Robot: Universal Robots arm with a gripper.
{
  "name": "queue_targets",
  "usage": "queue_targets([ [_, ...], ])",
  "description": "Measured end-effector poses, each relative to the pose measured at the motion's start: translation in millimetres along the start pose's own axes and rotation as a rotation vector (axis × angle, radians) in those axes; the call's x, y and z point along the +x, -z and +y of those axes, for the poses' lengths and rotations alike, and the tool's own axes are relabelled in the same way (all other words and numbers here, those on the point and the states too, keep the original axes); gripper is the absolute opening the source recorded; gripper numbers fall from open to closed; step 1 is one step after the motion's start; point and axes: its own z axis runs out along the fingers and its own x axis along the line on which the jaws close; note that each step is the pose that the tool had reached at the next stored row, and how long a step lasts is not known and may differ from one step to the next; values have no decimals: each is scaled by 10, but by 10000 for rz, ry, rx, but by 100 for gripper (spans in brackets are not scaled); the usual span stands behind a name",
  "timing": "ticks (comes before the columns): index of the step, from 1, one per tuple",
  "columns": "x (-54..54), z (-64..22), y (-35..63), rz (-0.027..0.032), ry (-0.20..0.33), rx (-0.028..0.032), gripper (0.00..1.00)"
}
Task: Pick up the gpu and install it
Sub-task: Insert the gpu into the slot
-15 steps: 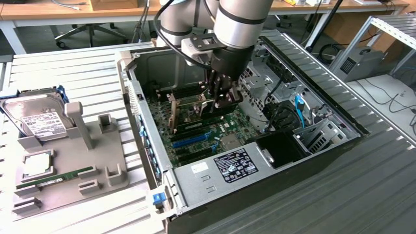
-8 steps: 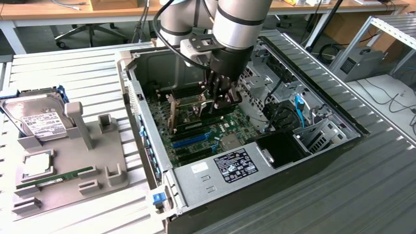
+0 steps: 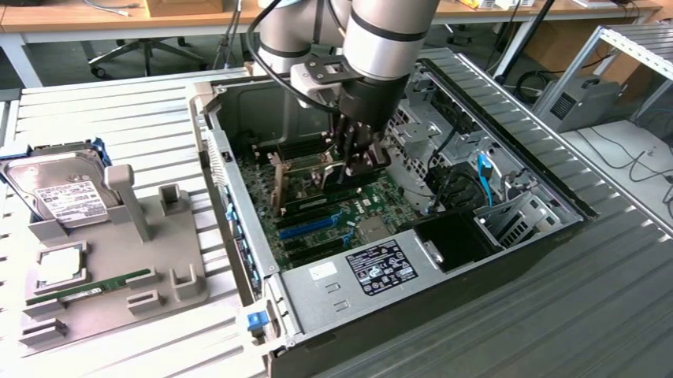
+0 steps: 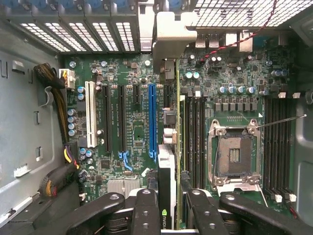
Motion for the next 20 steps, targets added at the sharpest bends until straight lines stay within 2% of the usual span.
queue_targets([
  [5, 1, 29, -2, 2, 2, -1, 27],
  [10, 3, 48, -47, 2, 0, -1, 27],
  [20, 5, 59, -93, 5, 1, -3, 27],
])
